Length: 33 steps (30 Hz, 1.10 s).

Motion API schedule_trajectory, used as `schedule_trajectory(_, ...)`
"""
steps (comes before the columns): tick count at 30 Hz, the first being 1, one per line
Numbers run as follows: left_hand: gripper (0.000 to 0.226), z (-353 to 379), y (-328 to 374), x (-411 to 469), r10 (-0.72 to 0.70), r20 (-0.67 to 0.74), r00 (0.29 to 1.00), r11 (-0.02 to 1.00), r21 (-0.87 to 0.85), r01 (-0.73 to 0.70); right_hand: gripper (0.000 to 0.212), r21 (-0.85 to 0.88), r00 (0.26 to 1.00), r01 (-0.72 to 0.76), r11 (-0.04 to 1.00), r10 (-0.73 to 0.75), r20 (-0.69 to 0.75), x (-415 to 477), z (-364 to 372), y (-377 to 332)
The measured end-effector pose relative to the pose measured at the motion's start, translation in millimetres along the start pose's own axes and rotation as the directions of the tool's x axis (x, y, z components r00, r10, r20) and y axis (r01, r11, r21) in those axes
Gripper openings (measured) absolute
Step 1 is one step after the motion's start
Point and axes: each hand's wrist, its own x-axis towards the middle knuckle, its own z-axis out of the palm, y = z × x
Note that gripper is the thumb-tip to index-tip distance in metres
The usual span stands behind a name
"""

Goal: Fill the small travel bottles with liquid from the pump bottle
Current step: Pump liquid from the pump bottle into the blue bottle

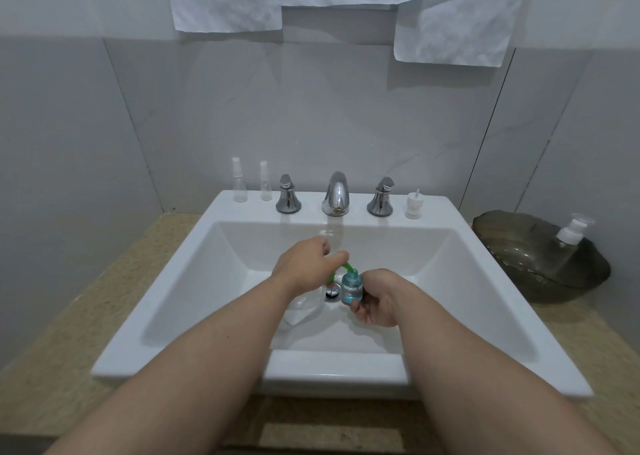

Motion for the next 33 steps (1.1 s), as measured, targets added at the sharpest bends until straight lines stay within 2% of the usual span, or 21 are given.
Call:
schedule_trajectory(15,0.032,1.0,-0.7,2.5,0.004,0.01,1.0,0.999,-0.04,-0.003,0.038,-0.046,1.0,-0.02,0.999,0.019,-0.019,6.0,0.1,0.7)
schedule_trajectory(22,0.031,0.3,-0.2,0.1,0.01,0.009,1.0,1.0,0.001,-0.01,0.039,-0.06,0.999,-0.032,0.998,0.032,-0.002,7.4,0.6,1.7)
schedule_trajectory(33,0.049,-3.4,-1.2,-2.8,0.004,-0.002,1.0,1.0,0.024,-0.004,0.039,-0.042,1.0,-0.021,0.999,0.02,-0.013,1.6,-1.0,0.8)
